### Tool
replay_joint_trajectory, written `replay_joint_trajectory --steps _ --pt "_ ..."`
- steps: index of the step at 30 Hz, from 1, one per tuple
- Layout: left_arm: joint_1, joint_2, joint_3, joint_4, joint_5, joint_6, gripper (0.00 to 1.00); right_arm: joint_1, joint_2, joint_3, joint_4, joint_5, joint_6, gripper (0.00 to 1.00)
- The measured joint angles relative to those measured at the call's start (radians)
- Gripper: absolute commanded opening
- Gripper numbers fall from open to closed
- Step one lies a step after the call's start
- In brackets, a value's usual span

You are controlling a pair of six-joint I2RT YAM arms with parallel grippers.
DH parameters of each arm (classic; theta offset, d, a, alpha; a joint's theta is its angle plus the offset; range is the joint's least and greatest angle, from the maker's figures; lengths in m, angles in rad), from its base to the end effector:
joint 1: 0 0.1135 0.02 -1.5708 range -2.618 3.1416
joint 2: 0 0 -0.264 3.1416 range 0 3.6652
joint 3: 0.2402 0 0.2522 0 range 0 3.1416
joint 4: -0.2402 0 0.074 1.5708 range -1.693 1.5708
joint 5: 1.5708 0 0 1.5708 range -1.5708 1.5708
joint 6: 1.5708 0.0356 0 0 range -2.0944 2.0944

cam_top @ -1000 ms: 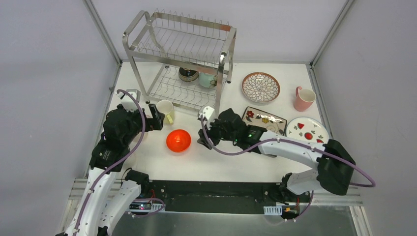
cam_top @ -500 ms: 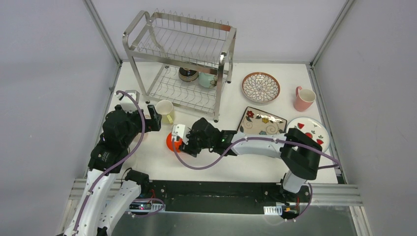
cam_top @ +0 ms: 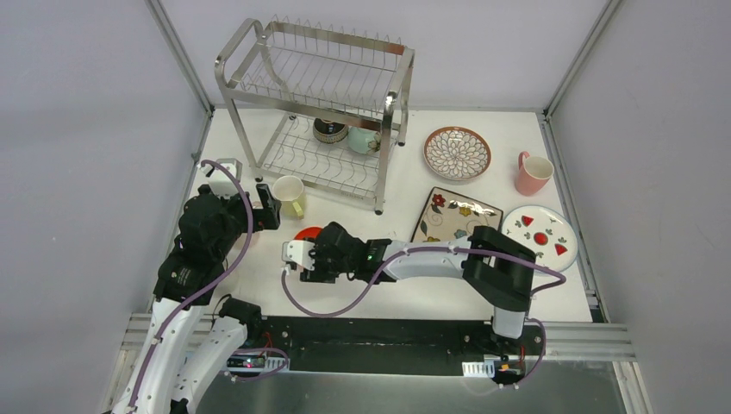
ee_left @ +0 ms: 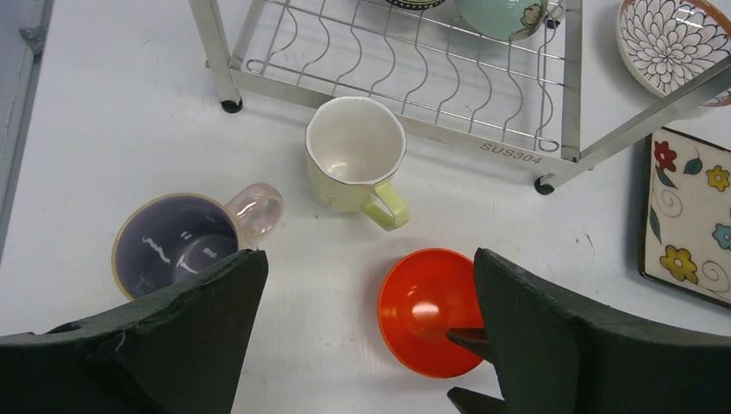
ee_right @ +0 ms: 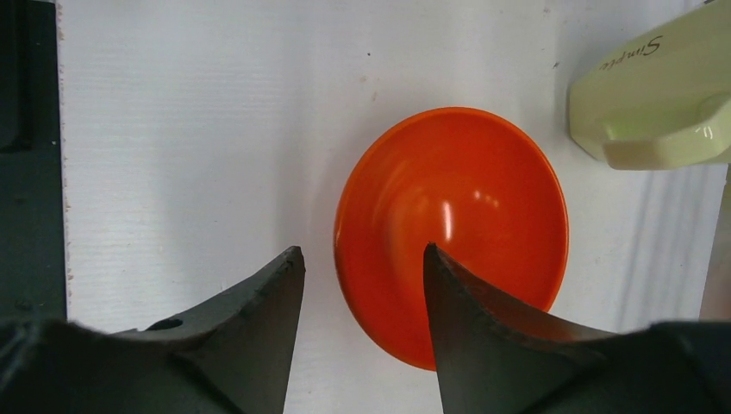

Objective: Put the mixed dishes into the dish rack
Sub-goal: Pick up the bowl from the center of the board.

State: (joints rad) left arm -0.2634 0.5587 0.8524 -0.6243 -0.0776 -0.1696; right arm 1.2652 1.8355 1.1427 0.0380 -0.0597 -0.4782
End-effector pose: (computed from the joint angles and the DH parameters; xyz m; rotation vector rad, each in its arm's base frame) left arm 0.1135 -0.0277 0.3462 0.0366 1.9061 -0.2201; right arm 0.1192 0.3847 0.1913 -1.7592 1.4354 0.4917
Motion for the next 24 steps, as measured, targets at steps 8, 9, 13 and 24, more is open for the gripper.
replay_joint_trajectory --steps 8,9,13,24 --pt "0.000 0.000 0.000 -0.005 -0.004 0.001 0.95 0.023 0.066 0.021 -0.013 0.072 -0.048 0.33" --pt "0.000 0.000 0.000 -0.005 -0.004 0.002 0.95 0.024 0.070 0.021 -0.016 0.078 -0.052 0.29" --pt "0.000 0.000 0.000 -0.005 -0.004 0.002 0.95 0.029 0.071 0.021 -0.016 0.095 -0.055 0.15" --pt "0.000 0.000 0.000 -0.005 -0.010 0.002 0.95 0.031 -0.018 -0.085 0.025 0.101 0.039 0.00"
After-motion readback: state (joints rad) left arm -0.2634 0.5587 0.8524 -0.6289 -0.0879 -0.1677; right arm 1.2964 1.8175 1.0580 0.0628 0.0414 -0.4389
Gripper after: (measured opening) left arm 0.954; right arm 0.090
